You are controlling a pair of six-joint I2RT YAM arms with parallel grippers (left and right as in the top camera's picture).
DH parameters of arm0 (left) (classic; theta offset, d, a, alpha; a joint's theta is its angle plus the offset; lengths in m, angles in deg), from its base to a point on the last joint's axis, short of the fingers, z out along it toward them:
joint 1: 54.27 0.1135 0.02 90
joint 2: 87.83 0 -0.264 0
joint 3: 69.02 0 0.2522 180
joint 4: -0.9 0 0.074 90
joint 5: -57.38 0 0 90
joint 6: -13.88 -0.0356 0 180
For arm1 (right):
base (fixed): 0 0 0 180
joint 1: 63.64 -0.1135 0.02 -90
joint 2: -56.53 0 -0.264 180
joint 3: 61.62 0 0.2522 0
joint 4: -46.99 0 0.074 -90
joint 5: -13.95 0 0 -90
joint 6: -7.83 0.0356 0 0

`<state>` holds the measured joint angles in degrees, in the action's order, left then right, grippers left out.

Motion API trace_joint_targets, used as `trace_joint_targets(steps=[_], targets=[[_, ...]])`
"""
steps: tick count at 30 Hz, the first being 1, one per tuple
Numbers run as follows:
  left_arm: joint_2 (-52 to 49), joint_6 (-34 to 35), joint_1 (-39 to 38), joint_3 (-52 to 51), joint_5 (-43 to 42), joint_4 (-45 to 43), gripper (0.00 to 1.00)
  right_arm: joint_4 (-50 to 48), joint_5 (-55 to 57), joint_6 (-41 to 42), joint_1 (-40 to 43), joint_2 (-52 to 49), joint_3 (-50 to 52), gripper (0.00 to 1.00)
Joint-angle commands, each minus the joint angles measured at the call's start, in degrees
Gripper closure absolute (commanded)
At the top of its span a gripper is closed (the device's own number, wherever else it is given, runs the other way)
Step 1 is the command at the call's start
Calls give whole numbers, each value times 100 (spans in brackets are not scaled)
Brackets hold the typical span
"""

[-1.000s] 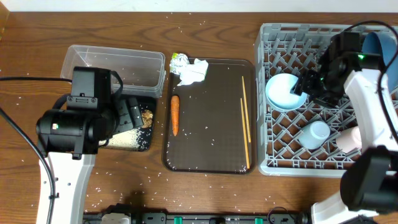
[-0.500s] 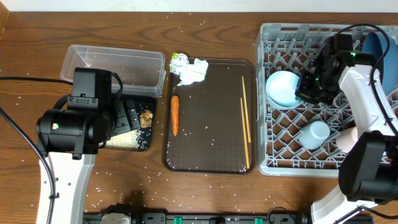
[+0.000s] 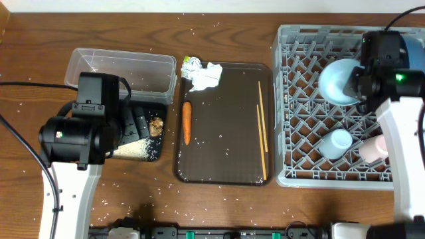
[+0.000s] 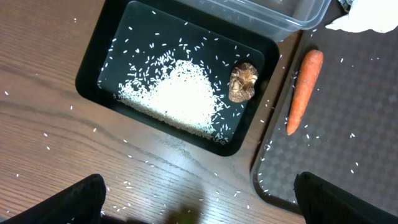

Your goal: Sort waste into correct bins and load items into the dishwasher rack

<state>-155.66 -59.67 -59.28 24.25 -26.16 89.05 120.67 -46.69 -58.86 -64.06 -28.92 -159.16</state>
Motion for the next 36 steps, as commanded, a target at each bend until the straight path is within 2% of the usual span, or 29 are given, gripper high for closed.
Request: trace_joint_targets(steps=[1,3,8,13,22,26,29,36], targets=[[-26,-57,20,13,131,17,2,-184,2907,323,-352,-37,-59,99],[-26,-57,20,13,131,17,2,-520,3550,79,-485,-140,-59,99],[-26,-57,20,13,131,17,2,-1561,4151,-1543,-597,-682,-59,99],[-26,-57,20,13,131,15,2,-1996,5248,-1823,-675,-1403,-59,99],[-26,-57,20,13,131,15,2,-2474,5899,-2811,-859,-2529,-59,99],[-26,-57,20,13,131,17,2,-2949,6028,-3659,-881,-2844,-59,99],[-26,-57,20,13,131,17,2,-3388,6028,-4301,-859,-2979,-59,99],[-26,-57,20,13,133,17,2,-3904,5853,-4964,-710,-2999,-59,99]])
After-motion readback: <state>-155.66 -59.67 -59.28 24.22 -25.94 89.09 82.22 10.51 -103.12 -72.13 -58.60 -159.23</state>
